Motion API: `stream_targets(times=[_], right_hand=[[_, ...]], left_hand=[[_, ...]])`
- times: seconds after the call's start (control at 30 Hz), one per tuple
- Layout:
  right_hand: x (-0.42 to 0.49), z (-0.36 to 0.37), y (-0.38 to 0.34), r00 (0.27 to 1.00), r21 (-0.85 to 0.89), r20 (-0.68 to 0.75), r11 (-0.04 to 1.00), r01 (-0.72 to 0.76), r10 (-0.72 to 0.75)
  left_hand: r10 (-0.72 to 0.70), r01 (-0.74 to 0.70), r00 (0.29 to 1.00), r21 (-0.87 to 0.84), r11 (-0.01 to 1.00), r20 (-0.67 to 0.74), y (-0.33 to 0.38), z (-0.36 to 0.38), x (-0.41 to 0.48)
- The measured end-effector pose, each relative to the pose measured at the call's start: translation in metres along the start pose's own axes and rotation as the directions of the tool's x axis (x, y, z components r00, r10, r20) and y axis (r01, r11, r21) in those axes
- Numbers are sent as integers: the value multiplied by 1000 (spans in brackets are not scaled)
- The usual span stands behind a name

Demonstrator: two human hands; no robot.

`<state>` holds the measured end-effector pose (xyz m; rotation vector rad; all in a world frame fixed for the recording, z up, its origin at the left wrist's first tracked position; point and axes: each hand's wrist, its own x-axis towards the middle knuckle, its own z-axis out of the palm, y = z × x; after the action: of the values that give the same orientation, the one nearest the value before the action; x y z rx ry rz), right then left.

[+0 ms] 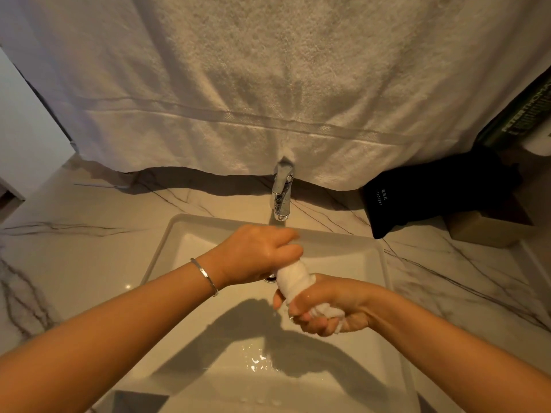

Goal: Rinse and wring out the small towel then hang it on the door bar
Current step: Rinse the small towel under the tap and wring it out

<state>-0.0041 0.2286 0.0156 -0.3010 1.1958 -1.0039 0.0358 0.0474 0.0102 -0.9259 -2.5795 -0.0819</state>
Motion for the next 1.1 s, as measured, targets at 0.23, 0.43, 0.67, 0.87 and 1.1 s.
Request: stream_targets(times=[0.23, 0.43, 0.67, 0.87, 1.1], right_hand=[[14, -11, -1, 786, -841, -483, 453, -295, -385], [20, -22, -9, 755, -923, -340, 47, -381, -561], [20, -27, -27, 706, -915, -137, -184, -358, -695], [19, -27, -34, 691, -917, -103, -201, -344, -716], [15, -28, -35, 689, -919, -105, -194, -342, -717]], left_hand=[[-437, 496, 793, -33, 868, 424, 24, 25, -4], [-620, 740, 671, -318, 592, 407, 34, 32, -3], [-758, 752, 404, -658, -44, 512, 42, 28, 4], [-710, 630, 283, -683, -369, 645, 49, 22, 8], [-689, 623, 278, -672, -400, 669, 49, 20, 11]])
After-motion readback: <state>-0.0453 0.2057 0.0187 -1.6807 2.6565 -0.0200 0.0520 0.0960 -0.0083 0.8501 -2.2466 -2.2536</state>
